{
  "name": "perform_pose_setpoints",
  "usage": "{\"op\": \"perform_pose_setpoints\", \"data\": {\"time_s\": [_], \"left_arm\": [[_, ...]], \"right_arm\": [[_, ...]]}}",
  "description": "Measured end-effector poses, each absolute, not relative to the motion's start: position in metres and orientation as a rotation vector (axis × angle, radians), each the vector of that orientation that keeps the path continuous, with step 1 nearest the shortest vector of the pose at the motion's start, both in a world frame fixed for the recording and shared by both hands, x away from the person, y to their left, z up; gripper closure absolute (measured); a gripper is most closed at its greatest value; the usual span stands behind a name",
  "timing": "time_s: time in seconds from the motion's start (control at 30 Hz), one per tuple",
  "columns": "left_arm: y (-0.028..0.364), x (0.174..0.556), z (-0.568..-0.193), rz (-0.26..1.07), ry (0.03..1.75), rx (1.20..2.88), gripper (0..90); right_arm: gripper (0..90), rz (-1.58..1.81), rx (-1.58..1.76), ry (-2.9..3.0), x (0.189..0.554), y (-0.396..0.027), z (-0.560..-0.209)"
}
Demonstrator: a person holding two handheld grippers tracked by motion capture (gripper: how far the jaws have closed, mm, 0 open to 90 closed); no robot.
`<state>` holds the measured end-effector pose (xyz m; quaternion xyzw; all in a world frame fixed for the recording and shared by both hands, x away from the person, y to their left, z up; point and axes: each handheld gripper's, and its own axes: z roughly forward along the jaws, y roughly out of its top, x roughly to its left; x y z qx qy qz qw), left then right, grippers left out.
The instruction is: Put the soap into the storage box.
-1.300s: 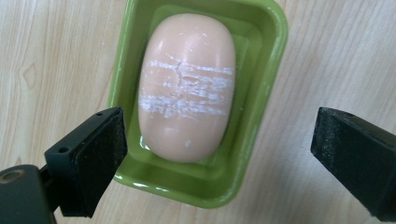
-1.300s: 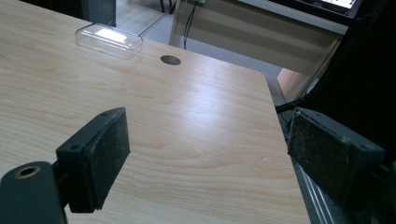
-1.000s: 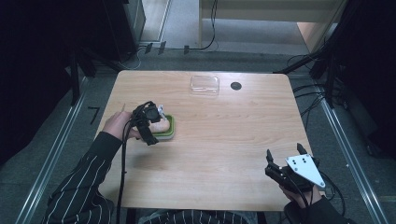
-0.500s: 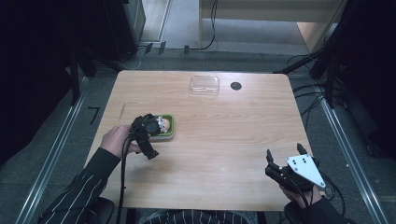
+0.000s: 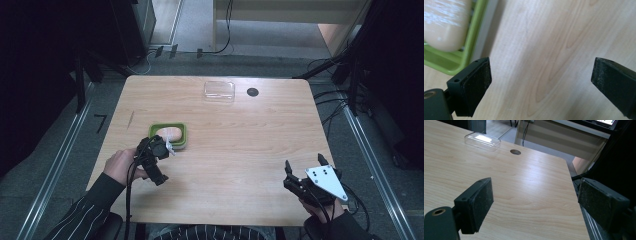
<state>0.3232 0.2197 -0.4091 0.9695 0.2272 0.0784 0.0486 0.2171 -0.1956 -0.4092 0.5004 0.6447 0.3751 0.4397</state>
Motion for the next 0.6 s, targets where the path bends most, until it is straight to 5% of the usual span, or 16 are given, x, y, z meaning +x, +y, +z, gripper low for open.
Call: {"op": "perform_pose_setpoints", "data": {"time_s": [0.6], "left_arm": [[0.219, 0.309, -0.434, 0.137, 0.694, 2.990, 3.5]], "right_arm": [[13.6, 0.934, 1.249, 1.597, 0.217, -0.196, -0.409]]}}
